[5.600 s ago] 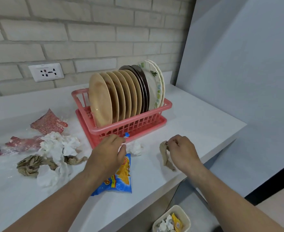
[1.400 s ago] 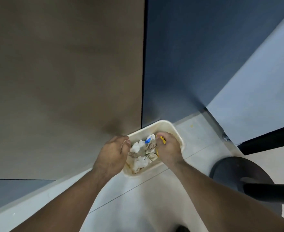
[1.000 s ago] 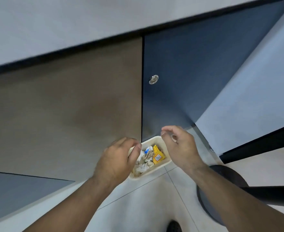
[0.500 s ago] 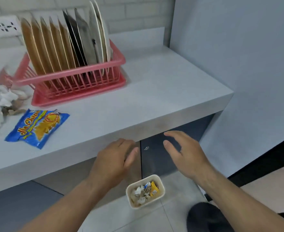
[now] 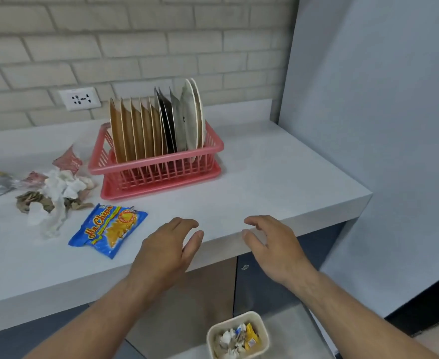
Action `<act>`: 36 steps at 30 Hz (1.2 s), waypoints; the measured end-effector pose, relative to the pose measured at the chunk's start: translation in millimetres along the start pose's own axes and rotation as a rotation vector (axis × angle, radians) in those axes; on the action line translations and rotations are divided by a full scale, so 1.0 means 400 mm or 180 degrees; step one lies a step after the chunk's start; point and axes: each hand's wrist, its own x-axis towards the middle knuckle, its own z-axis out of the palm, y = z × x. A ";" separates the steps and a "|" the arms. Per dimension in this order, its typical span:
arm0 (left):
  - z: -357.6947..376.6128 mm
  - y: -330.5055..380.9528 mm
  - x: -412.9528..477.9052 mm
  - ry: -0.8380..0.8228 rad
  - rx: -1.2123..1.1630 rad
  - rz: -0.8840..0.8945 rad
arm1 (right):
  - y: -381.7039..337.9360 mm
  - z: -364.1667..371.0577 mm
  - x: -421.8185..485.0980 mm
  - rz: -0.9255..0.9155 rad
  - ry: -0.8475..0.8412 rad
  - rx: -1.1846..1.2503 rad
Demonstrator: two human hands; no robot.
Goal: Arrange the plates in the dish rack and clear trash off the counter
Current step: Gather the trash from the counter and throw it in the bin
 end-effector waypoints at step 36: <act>-0.251 -0.673 0.106 0.0282 -0.0153 0.0460 | -0.461 0.645 0.304 -0.0272 0.0083 -0.0786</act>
